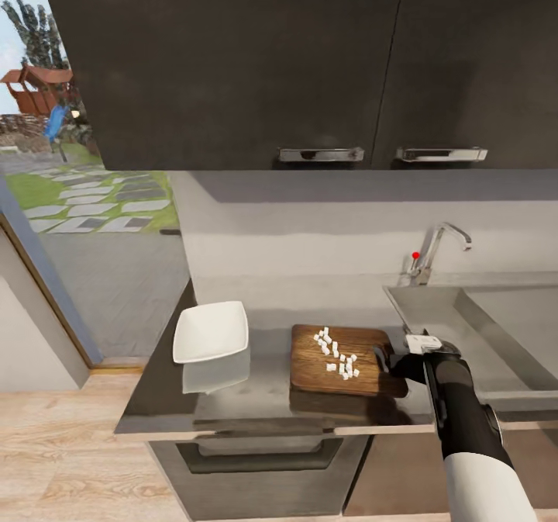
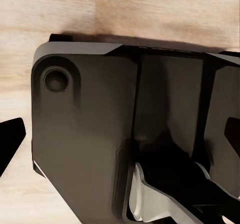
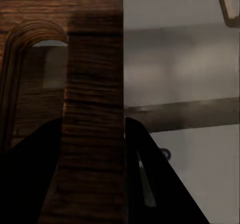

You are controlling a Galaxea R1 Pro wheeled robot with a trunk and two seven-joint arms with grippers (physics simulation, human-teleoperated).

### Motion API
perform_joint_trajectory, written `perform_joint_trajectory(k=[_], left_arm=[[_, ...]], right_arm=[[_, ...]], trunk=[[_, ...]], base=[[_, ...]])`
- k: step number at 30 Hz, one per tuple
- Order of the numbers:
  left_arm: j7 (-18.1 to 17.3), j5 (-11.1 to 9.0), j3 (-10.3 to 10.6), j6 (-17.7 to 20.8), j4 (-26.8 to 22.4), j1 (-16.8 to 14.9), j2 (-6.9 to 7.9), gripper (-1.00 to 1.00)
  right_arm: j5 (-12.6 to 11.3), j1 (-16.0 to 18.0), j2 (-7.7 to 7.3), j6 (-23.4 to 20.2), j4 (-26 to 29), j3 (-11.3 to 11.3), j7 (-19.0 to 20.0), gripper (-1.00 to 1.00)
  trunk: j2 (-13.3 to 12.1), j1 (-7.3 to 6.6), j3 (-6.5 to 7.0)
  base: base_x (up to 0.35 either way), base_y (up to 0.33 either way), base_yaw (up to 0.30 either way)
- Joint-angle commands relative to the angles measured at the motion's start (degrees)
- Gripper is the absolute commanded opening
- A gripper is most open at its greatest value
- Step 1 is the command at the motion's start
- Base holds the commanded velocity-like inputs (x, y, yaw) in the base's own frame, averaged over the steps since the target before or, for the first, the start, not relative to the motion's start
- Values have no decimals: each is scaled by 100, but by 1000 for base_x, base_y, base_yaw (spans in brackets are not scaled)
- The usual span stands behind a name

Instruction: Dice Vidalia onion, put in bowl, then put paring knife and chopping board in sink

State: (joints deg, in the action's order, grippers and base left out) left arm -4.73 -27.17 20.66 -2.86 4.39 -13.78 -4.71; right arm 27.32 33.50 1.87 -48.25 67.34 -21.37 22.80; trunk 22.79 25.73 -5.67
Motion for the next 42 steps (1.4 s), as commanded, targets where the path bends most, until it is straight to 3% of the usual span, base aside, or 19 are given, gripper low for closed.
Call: perform_joint_trajectory(k=[1,17,26,28,32,42], left_arm=[[-37,-61,48,-30,27,-11,-4,100],[-37,-61,45,-30,27,-11,-4,100],[-37,-61,44,-30,27,-11,-4,100],[-37,-61,45,-30,27,-11,-4,100],[-37,-61,44,-30,27,-11,-4,100],[-37,-61,44,-30,27,-11,-4,100]], right_arm=[[45,8,7,-16,7,-17,58,-100],[53,8,4,-26,23,-17,57,-100],[66,8,-2,-26,19,-17,52,-100],[195,8,0,-26,21,-17,55,-100],[691,8,26,-26,21,-17,60,-100],[792,8,33,-26,25,-17,60,-100]], trunk=[[13,5,-12],[13,5,-11],[13,5,57],[13,5,75],[13,5,111],[13,5,201]], base=[[103,101,0],[52,92,0],[0,1,0],[0,0,0],[0,0,0],[0,0,0]])
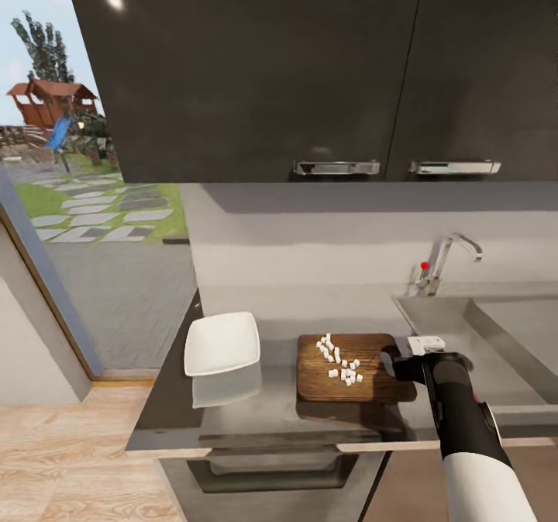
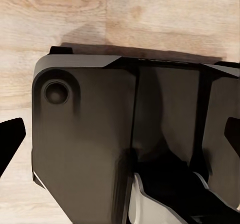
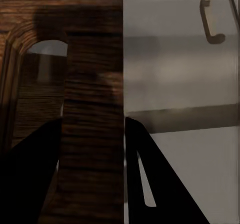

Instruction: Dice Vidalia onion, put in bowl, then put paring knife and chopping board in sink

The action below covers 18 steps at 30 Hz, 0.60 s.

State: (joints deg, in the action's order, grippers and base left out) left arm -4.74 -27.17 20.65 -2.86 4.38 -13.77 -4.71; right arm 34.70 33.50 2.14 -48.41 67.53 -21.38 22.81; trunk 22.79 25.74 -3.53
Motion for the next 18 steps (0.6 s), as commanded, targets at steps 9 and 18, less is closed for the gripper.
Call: perform_joint_trajectory(k=[9,18], left_arm=[[-36,-61,45,-30,27,-12,-4,100],[-36,-61,44,-30,27,-12,-4,100]], right_arm=[[55,7,6,-11,6,-16,64,-100],[53,7,6,-11,6,-16,65,-100]], trunk=[[13,4,68],[13,4,149]], base=[[0,0,0],[0,0,0]])
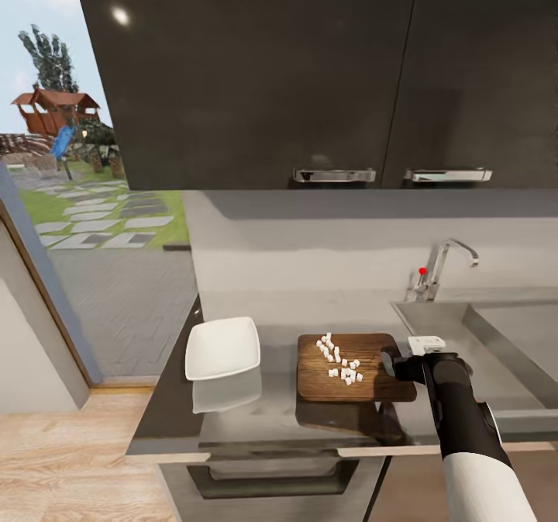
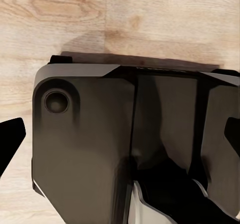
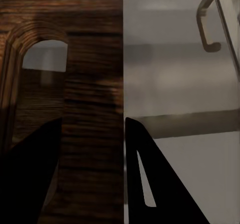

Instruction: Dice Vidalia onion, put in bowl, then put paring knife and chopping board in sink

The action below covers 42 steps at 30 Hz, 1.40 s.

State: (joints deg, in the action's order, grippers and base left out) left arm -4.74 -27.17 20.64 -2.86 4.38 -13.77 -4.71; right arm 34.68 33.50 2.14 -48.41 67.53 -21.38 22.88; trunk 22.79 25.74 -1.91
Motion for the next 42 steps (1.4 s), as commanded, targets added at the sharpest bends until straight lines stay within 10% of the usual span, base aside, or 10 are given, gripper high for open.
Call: perform_joint_trajectory(k=[1,42], left_arm=[[-36,-61,45,-30,27,-12,-4,100],[-36,-61,45,-30,27,-12,-4,100]], right_arm=[[54,7,6,-10,6,-15,58,-100],[49,7,15,-10,6,-7,58,-100]], trunk=[[13,4,-4],[13,4,332]], base=[[0,0,0],[0,0,0]])
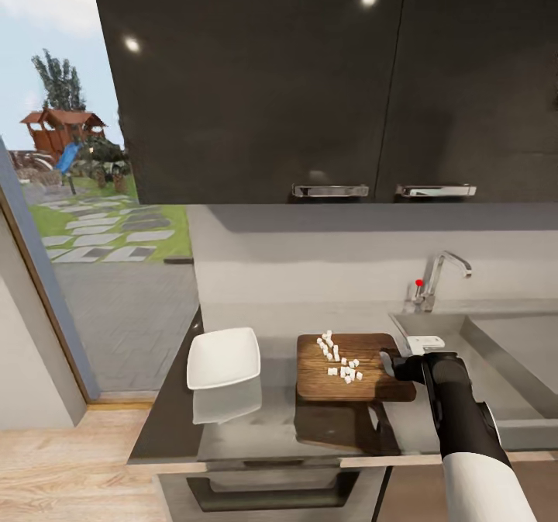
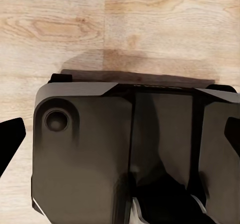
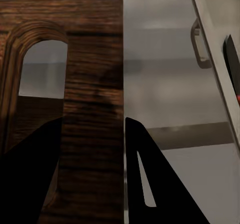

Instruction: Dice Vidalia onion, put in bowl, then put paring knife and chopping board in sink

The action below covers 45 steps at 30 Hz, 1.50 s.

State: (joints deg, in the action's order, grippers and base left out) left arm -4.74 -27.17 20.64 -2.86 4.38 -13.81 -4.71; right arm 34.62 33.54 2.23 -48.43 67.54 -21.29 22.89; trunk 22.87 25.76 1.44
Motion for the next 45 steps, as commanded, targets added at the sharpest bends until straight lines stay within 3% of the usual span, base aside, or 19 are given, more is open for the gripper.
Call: perform_joint_trajectory(k=[1,19,45], left_arm=[[-36,-61,45,-30,28,-8,-4,100],[-36,-61,45,-56,28,-8,17,100],[-36,-61,45,-48,28,-8,16,100]], right_arm=[[54,4,6,-8,5,-16,58,-100],[57,4,6,-3,2,-16,58,-100],[54,4,6,-5,5,-16,58,-100]], trunk=[[5,2,-2],[5,2,-2],[5,2,-2]], base=[[0,0,0],[159,0,0],[-37,0,0]])
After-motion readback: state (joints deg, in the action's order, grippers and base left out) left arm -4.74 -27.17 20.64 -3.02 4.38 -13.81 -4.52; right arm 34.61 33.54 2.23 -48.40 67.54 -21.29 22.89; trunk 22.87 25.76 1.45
